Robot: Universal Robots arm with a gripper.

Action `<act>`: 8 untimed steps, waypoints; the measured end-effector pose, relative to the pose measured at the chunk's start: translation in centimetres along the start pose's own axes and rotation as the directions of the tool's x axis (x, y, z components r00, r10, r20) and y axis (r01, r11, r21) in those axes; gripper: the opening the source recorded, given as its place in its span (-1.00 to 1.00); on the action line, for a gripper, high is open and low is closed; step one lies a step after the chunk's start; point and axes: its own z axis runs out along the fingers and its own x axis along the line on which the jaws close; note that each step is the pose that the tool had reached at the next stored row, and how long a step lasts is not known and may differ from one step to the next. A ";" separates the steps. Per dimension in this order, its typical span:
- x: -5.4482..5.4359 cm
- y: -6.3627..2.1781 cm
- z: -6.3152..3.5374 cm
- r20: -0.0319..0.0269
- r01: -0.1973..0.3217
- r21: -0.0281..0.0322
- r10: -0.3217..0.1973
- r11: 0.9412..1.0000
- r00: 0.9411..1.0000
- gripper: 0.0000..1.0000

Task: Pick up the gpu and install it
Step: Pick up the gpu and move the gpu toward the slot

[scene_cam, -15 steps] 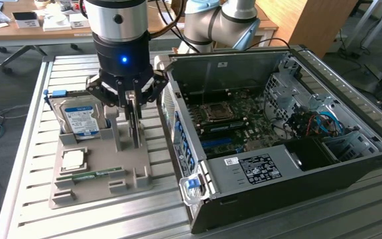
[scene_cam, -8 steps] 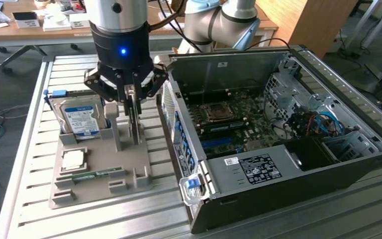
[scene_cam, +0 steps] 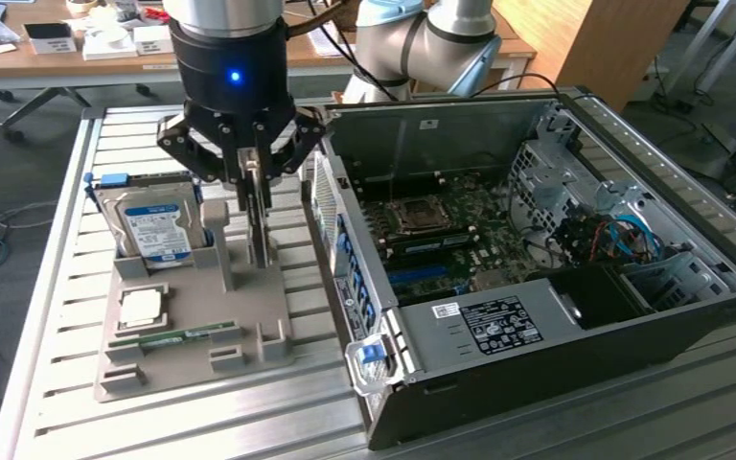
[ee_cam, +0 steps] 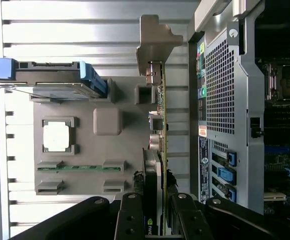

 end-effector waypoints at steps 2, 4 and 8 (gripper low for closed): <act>0.0 0.02 -0.44 0.000 0.000 0.000 0.000 1.000 1.000 -0.47; 0.0 0.05 -0.93 0.000 0.000 0.000 0.000 1.000 1.000 -0.47; 0.0 0.10 -1.91 0.000 0.000 0.000 0.000 1.000 1.000 -0.47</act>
